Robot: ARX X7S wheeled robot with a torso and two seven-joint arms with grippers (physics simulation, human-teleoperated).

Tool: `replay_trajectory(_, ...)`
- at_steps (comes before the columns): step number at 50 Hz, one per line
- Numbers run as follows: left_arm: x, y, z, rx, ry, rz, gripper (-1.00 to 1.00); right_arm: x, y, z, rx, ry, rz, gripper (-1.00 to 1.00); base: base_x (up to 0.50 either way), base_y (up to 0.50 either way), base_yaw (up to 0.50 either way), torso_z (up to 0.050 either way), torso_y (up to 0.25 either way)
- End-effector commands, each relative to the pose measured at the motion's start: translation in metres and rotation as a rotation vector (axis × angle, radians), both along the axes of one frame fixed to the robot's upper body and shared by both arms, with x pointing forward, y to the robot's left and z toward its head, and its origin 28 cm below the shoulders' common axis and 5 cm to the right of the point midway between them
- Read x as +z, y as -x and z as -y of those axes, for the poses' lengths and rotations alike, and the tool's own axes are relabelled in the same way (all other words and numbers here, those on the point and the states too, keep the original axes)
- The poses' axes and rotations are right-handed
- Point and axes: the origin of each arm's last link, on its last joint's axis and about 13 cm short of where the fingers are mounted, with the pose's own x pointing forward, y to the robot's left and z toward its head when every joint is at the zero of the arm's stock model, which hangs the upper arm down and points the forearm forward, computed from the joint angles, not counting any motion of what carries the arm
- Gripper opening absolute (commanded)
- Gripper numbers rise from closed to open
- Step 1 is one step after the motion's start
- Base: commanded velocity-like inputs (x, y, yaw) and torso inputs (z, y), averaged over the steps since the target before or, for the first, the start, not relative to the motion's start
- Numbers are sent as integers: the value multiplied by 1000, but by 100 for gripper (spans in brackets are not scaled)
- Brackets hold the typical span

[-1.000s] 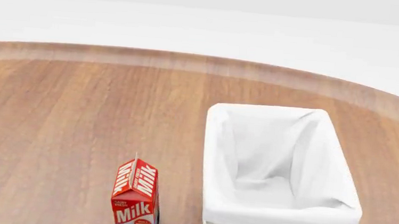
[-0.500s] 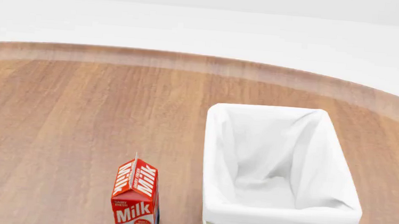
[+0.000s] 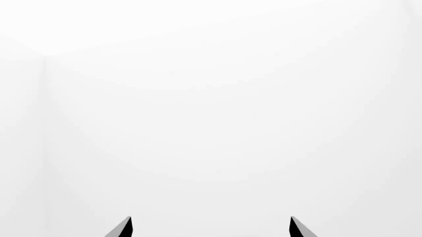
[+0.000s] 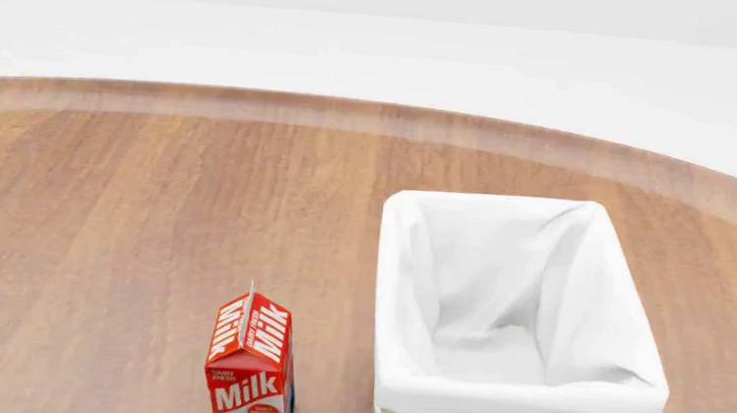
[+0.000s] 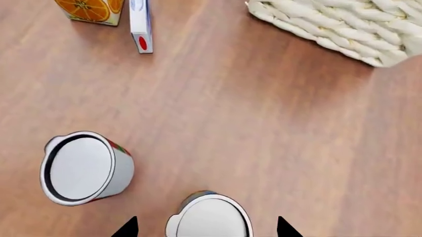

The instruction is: Pick up the alphabet soup and the tomato sauce, and put them in the basket.

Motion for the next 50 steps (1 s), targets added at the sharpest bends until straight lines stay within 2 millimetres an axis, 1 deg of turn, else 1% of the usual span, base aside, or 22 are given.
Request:
replay_trajectory(1,-1,0,0,1,0,-2,100,-11,-1,2,-9,-7,-13,100,0,0,0,0,0)
replay_trajectory(7,-1,0,0,2,1,-3,100,-13,-1,2,-12,-11,-17,100,0,0,0,0,0)
replay_trajectory(11,-1,1,-1,2,1,-1,100,-21,-2,2,-15,-15,-19,100,0,0,0,0,0)
replay_trajectory(17,-1,1,-1,4,2,-1,100,-23,-2,3,-22,-24,-26,100,0,0,0,0,0)
replay_trajectory(21,-2,1,-1,2,1,-4,100,-30,-2,2,-25,-32,-30,100,0,0,0,0,0)
replay_trajectory(28,-3,1,-1,4,3,-4,100,-31,-5,5,-38,-35,-34,100,0,0,0,0,0)
replay_trajectory(37,-2,0,-1,4,2,-7,100,-38,-5,5,-46,-42,-48,100,0,0,0,0,0)
replay_trajectory(40,-2,0,0,3,1,-7,100,-43,-4,5,-47,-45,-50,100,0,0,0,0,0)
replay_trajectory(41,-2,0,0,3,2,-6,100,-41,-4,5,-44,-44,-51,100,0,0,0,0,0)
replay_trajectory(42,-2,1,0,3,2,-6,100,-44,-4,6,-49,-46,-54,100,0,0,0,0,0)
replay_trajectory(50,-3,1,0,4,3,-9,100,-47,-3,6,-53,-47,-67,100,0,0,0,0,0)
